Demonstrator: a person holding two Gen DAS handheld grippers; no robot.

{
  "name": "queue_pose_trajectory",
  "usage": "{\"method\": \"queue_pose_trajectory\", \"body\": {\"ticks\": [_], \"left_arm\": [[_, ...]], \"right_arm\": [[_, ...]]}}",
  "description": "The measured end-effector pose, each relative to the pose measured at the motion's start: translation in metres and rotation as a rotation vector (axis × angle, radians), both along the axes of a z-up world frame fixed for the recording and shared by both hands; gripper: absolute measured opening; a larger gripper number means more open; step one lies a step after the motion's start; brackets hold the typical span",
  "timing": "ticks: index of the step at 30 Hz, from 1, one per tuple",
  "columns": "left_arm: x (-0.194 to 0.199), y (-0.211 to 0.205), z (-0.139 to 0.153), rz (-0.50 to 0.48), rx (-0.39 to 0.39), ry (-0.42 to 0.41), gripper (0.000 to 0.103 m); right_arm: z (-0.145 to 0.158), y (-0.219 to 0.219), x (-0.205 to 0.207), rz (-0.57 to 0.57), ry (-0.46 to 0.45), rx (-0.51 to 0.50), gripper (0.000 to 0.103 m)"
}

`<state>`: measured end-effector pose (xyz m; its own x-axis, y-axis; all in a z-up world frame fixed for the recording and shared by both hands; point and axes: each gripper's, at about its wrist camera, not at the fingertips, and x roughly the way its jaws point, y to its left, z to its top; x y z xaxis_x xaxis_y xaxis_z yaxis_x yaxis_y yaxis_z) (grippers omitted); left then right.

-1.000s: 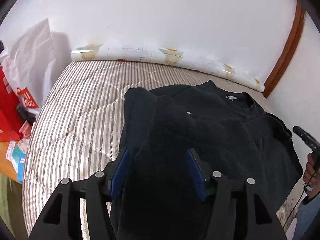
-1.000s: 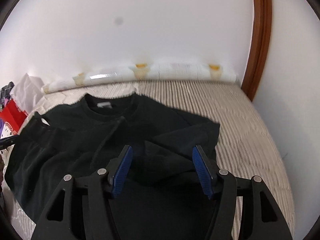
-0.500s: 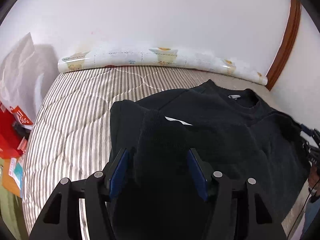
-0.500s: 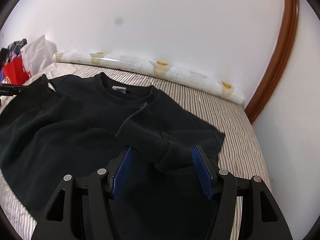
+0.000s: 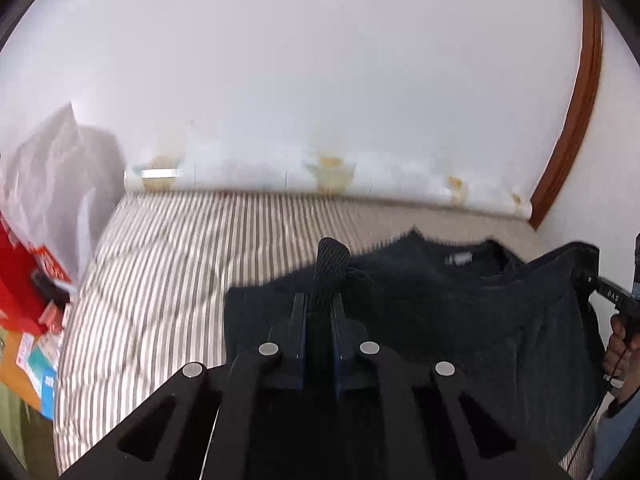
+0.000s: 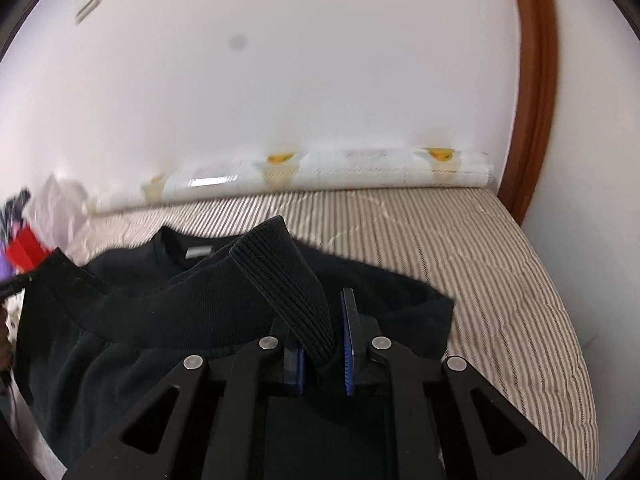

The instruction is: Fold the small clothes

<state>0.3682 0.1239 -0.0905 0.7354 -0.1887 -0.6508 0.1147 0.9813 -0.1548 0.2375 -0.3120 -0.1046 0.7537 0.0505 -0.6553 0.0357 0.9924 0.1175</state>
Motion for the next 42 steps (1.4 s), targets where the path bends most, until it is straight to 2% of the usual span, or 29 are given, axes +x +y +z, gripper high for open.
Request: {"method": "queue_pose_trajectory", "body": {"ticks": [5,9,12,14,16,18,20,22,25,27,31,34,38,42], "left_arm": [[0.025,-0.008,-0.019,0.039,-0.008,0.058,0.010],[0.035,-0.012,-0.041,0.061,0.020,0.102,0.010],[0.038,-0.013,-0.049,0.059,0.042,0.123,0.012],[0.037,-0.013,-0.050,0.061,0.052,0.129,0.015],[0.035,-0.014,-0.050,0.049,0.047,0.139,0.027],[0.033,-0.017,-0.050,0.030,0.042,0.150,0.038],[0.030,-0.022,-0.050,0.023,0.064,0.151,0.040],[0.023,-0.025,-0.049,0.020,0.077,0.149,0.045],[0.009,-0.025,-0.046,0.009,0.084,0.156,0.049],[-0.003,-0.022,-0.042,-0.003,0.100,0.145,0.053],[-0.031,-0.014,-0.041,-0.015,0.107,0.144,0.055],[-0.051,-0.011,-0.046,-0.013,0.109,0.157,0.056],[-0.079,-0.005,-0.051,-0.006,0.093,0.157,0.059],[-0.105,0.001,-0.057,0.011,0.084,0.161,0.059]], "right_arm": [[-0.020,-0.014,0.027,-0.058,0.091,0.051,0.014],[-0.052,-0.011,0.046,-0.072,0.175,0.001,0.014],[-0.058,-0.009,0.045,-0.076,0.179,-0.017,0.016],[-0.055,-0.007,0.042,-0.082,0.180,-0.056,0.022],[-0.048,-0.004,0.032,-0.088,0.165,-0.113,0.037],[-0.043,-0.001,0.020,-0.092,0.137,-0.170,0.038],[-0.044,-0.002,0.014,-0.094,0.141,-0.201,0.038],[-0.053,-0.011,0.015,-0.139,0.185,-0.228,0.038],[-0.053,-0.026,0.009,-0.173,0.203,-0.151,0.038],[-0.041,-0.022,-0.007,-0.182,0.176,-0.145,0.038],[-0.026,-0.010,-0.041,-0.205,0.125,-0.226,0.038],[-0.039,-0.012,-0.058,-0.192,0.172,-0.213,0.038],[-0.065,-0.018,-0.079,-0.234,0.232,-0.235,0.038],[-0.060,-0.025,-0.107,-0.270,0.222,-0.195,0.038]]}}
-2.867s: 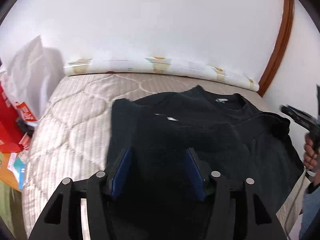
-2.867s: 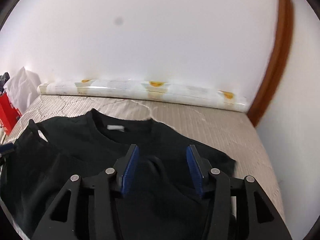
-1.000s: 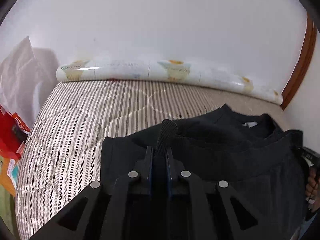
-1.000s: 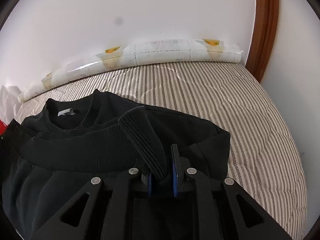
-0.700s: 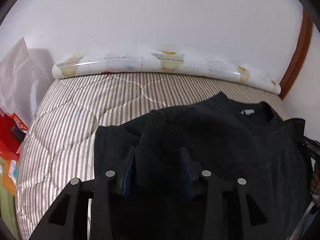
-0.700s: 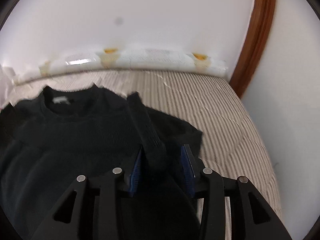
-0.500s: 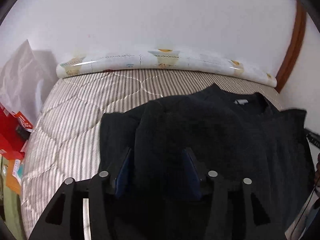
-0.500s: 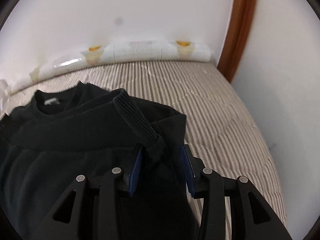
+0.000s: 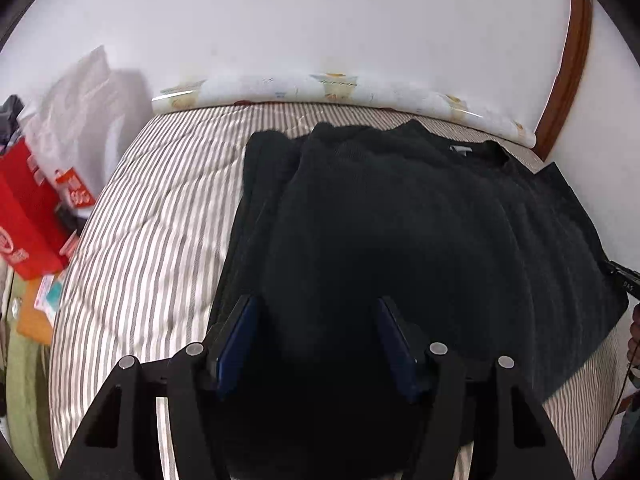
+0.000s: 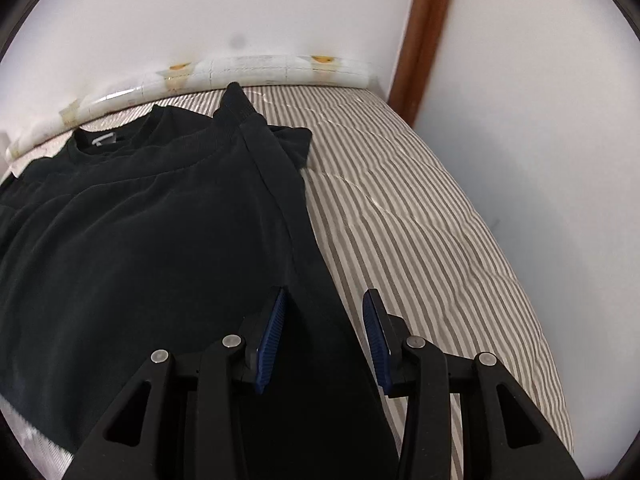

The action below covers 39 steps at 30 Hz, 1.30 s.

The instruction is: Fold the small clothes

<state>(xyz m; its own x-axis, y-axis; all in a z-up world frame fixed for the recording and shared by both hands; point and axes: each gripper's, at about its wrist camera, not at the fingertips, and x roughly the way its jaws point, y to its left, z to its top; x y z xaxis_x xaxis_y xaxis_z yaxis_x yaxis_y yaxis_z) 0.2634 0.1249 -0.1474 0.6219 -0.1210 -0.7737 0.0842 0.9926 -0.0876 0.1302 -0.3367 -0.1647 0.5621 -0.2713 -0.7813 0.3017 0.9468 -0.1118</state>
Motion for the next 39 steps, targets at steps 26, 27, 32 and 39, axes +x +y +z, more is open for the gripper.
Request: {"method": "queue_pose_trajectory", "body": {"ticks": [26,27,32,39], "left_arm": [[-0.120,0.095,-0.012,0.121,-0.086,0.024,0.059],[-0.125,0.104,-0.012,0.130,-0.105,0.026,0.059],[-0.141,0.128,-0.017,0.138,-0.194,0.041,0.062],[-0.149,0.144,-0.022,0.131,-0.236,0.041,0.064]], "right_arm": [[0.034,0.253,-0.010,0.413,-0.060,0.021,0.054],[0.032,0.268,-0.008,0.441,-0.055,0.021,0.056],[0.021,0.347,-0.006,0.607,-0.018,0.014,0.057],[0.019,0.421,-0.014,0.792,-0.049,0.035,0.060]]}}
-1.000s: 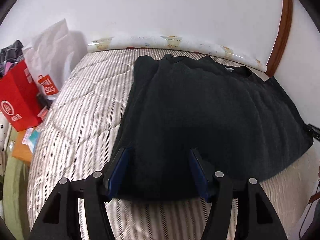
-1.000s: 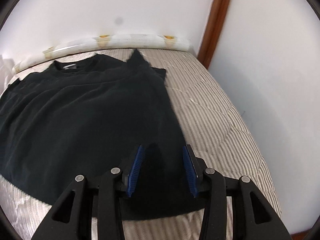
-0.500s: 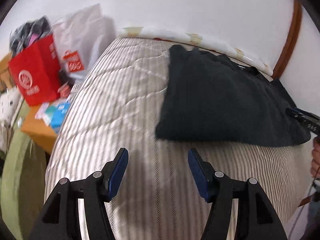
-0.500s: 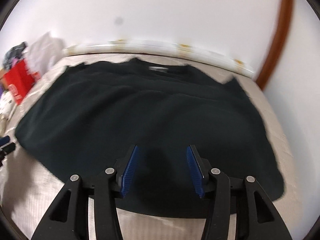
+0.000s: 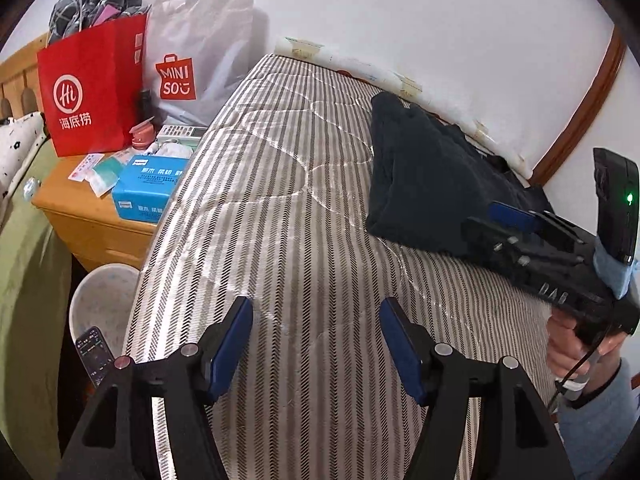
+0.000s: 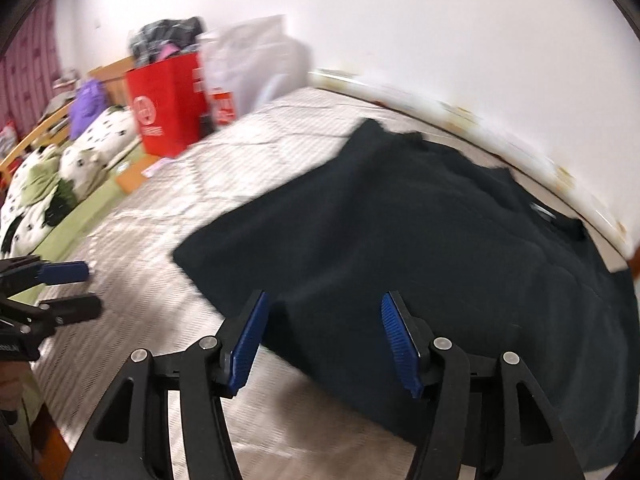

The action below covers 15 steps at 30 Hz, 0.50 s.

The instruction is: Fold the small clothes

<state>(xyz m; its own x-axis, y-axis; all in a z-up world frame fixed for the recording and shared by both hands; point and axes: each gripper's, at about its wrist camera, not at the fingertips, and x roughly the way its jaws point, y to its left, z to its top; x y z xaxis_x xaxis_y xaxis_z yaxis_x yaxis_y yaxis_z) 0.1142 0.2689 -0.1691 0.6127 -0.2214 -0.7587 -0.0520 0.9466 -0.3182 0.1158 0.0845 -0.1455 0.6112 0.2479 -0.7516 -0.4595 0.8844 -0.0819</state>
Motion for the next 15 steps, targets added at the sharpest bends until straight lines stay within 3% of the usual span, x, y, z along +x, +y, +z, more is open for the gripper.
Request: {"method": "queue_pose_trajectory", "body": {"ticks": [7,11,14,15], "left_arm": [[0.001,0.012,-0.003,0.001,-0.062,-0.008,0.064],[0.002,0.013,-0.004,0.003,-0.065,-0.011,0.064],[0.002,0.013,-0.005,0.007,-0.066,-0.009,0.064],[0.002,0.013,-0.005,0.006,-0.063,-0.009,0.065]], "right_arm": [[-0.017,0.056,-0.007,0.130,-0.015,-0.110,0.063],[-0.032,0.076,-0.002,0.120,-0.040,-0.164,0.063],[-0.036,0.083,0.002,0.112,-0.062,-0.165,0.046],[-0.036,0.085,0.005,0.094,-0.064,-0.165,0.036]]}}
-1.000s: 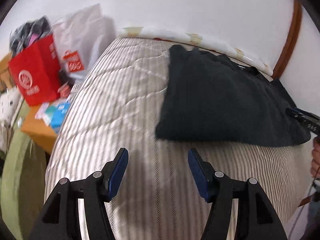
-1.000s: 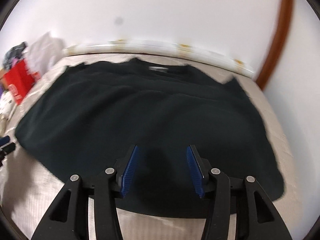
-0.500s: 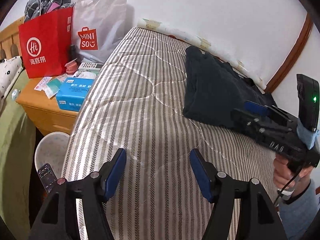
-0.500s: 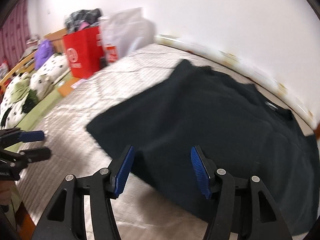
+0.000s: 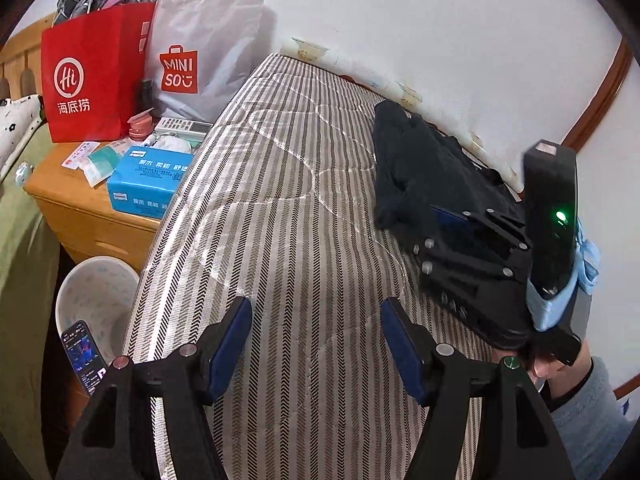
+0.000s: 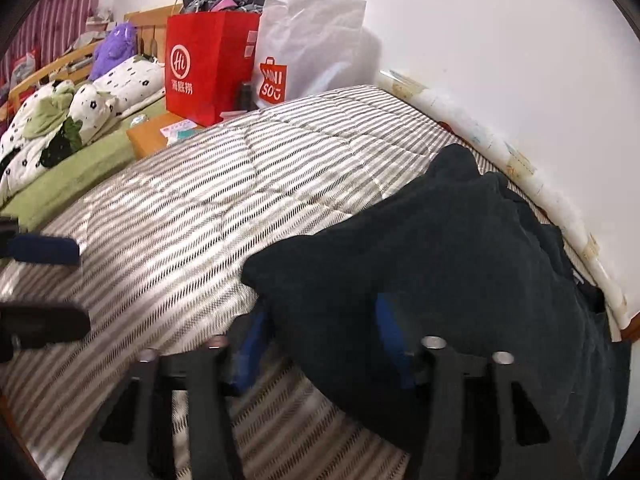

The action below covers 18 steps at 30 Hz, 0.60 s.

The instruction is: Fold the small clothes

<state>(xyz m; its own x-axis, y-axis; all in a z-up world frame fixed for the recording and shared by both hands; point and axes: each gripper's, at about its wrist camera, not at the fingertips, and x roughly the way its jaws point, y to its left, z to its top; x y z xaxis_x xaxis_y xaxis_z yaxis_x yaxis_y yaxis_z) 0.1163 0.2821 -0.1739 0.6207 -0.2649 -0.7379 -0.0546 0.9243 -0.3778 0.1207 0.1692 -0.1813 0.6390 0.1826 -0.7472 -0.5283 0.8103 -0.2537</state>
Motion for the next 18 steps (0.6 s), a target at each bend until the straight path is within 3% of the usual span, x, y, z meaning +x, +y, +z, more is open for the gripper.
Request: {"method": "queue_pose_trajectory", "body": {"ticks": [1,3,8,12,15,18], "left_arm": [[0.000,-0.001,0.000,0.000,0.007,0.002,0.065],[0.002,-0.004,0.001,-0.002,0.020,0.007,0.065],[0.009,-0.025,0.005,-0.024,0.038,0.023,0.065],[0.018,-0.055,0.016,-0.062,0.069,0.017,0.065],[0.026,-0.083,0.026,-0.104,0.077,0.003,0.065],[0.033,-0.111,0.033,-0.154,0.083,-0.015,0.065]], "right_arm": [[-0.001,0.001,0.002,-0.015,-0.008,-0.010,0.028],[0.002,-0.003,0.005,-0.032,-0.023,-0.009,0.021],[0.046,-0.048,0.011,-0.117,-0.022,0.244,0.018],[0.094,-0.117,0.002,-0.209,-0.117,0.427,0.018],[0.120,-0.178,-0.009,-0.304,-0.218,0.492,0.018],[0.125,-0.241,-0.016,-0.398,-0.235,0.547,0.018]]}}
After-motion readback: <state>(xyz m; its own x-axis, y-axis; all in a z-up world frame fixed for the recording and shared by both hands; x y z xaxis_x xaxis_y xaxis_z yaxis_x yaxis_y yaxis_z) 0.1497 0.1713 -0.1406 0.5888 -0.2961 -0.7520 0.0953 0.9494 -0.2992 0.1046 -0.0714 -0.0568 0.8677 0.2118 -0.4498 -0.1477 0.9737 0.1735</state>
